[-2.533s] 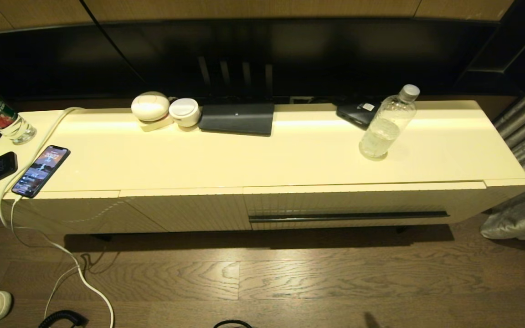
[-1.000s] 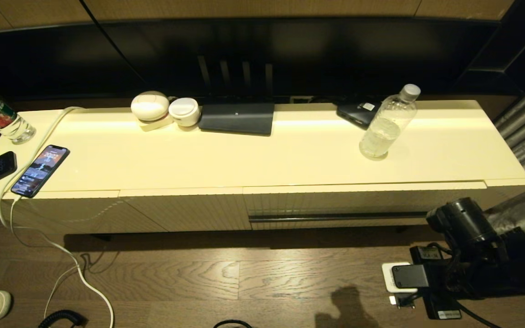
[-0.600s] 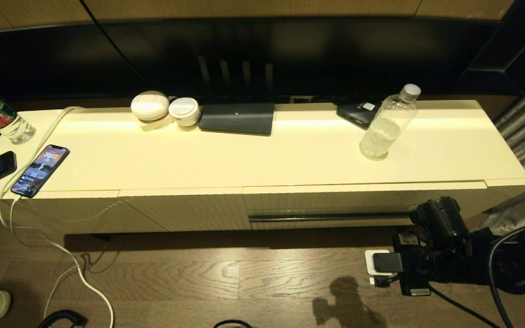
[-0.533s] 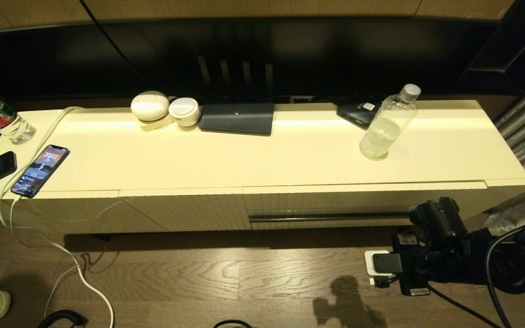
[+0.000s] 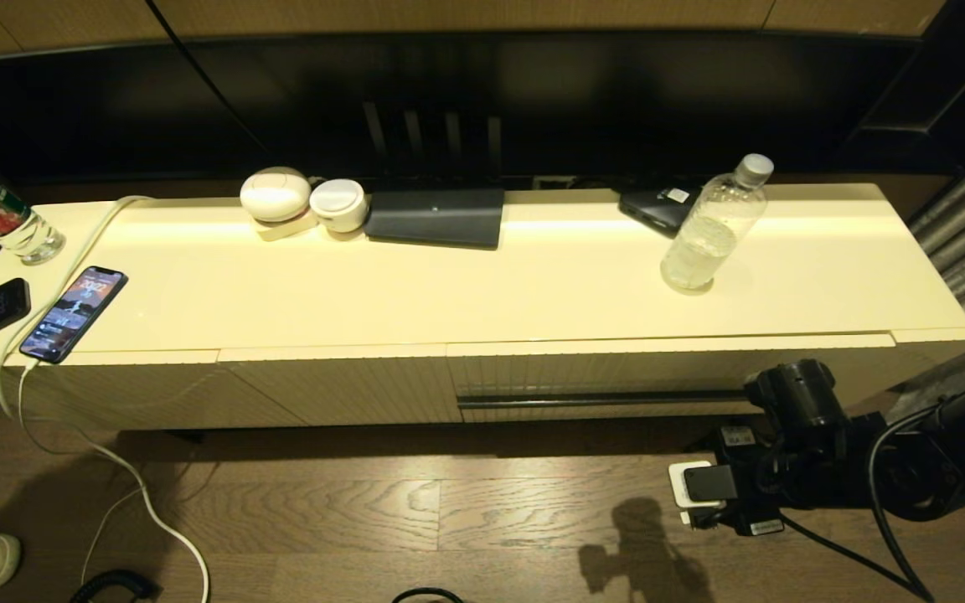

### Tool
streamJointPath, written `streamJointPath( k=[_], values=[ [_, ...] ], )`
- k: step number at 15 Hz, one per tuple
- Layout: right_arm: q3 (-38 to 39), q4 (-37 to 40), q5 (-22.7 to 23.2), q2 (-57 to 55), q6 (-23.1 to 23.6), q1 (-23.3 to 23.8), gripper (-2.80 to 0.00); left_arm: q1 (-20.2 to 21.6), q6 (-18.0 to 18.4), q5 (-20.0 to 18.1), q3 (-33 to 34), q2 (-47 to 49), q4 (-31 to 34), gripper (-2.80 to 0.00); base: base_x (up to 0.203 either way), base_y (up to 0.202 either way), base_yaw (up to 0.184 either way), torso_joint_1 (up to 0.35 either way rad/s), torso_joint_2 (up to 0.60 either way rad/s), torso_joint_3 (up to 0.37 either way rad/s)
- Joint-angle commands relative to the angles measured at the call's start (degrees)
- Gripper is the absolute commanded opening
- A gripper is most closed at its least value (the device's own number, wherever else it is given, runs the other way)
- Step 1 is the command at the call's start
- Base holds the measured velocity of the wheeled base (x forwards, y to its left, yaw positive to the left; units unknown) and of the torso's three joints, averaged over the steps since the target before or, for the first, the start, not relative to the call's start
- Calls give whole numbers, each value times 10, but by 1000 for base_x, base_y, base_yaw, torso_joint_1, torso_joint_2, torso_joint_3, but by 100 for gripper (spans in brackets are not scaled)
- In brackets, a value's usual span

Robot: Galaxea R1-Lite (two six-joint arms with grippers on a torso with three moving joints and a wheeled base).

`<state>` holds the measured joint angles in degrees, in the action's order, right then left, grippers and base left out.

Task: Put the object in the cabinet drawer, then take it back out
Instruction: Open the drawer

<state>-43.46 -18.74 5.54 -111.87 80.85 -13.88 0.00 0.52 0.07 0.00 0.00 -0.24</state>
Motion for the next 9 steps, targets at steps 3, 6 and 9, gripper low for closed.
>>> streamJointPath(
  k=[3,6,9],
  values=[
    [-6,2,4,-9,18,11,0,0,0,0,1,0,0,-280,0,0,0,0,0,0],
    [-9,0,5,-33,42,14,0,0,0,0,1,0,0,-280,0,0,0,0,0,0],
    [-26,-2,4,-50,42,22,0,0,0,0,1,0,0,-280,0,0,0,0,0,0]
  ],
)
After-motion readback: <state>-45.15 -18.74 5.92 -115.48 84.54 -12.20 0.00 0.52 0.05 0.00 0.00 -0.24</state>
